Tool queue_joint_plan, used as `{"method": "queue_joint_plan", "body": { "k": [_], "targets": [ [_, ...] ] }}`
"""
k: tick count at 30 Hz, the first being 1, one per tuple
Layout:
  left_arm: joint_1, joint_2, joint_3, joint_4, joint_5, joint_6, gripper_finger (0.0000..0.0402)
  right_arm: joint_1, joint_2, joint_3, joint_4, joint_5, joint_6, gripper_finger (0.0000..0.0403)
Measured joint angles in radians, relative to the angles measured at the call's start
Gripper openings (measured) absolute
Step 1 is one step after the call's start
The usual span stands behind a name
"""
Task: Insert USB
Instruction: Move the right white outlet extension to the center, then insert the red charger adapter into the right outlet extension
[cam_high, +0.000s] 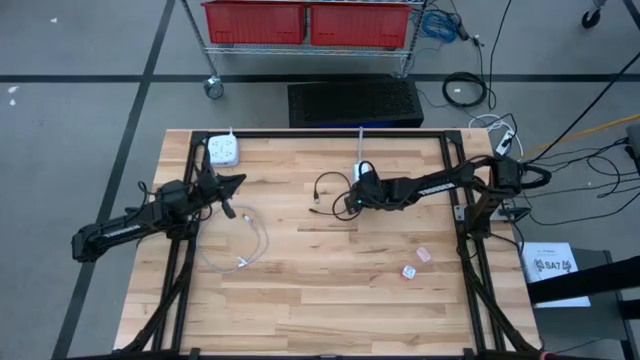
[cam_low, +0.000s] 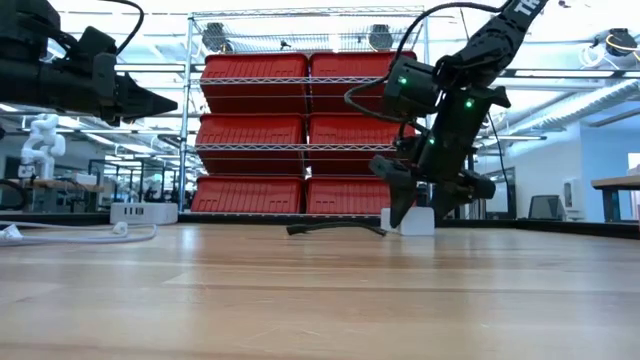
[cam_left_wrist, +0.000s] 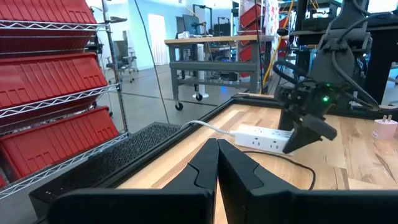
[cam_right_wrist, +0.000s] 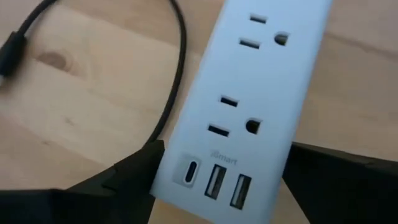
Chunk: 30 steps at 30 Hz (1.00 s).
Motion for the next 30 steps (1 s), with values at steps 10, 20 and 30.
{"method": "queue_joint_plan", "body": {
  "k": [10, 20, 30],
  "targets": [
    [0.0, 0.0, 0.0, 0.0, 0.0, 0.0, 0.0018, -0.048, -0.097, 0.0, -0.035, 0.006, -0.115, 0.0297],
    [0.0, 0.0, 0.0, 0.0, 0.0, 0.0, 0.0018, -0.035, -0.299, 0.002, -0.154, -0.002, -0.172, 0.0297],
    [0.0, 0.0, 0.0, 0.0, 0.0, 0.0, 0.0018, 0.091, -0.401, 0.002, -0.223, -0.366, -0.214, 0.0269]
  ]
}}
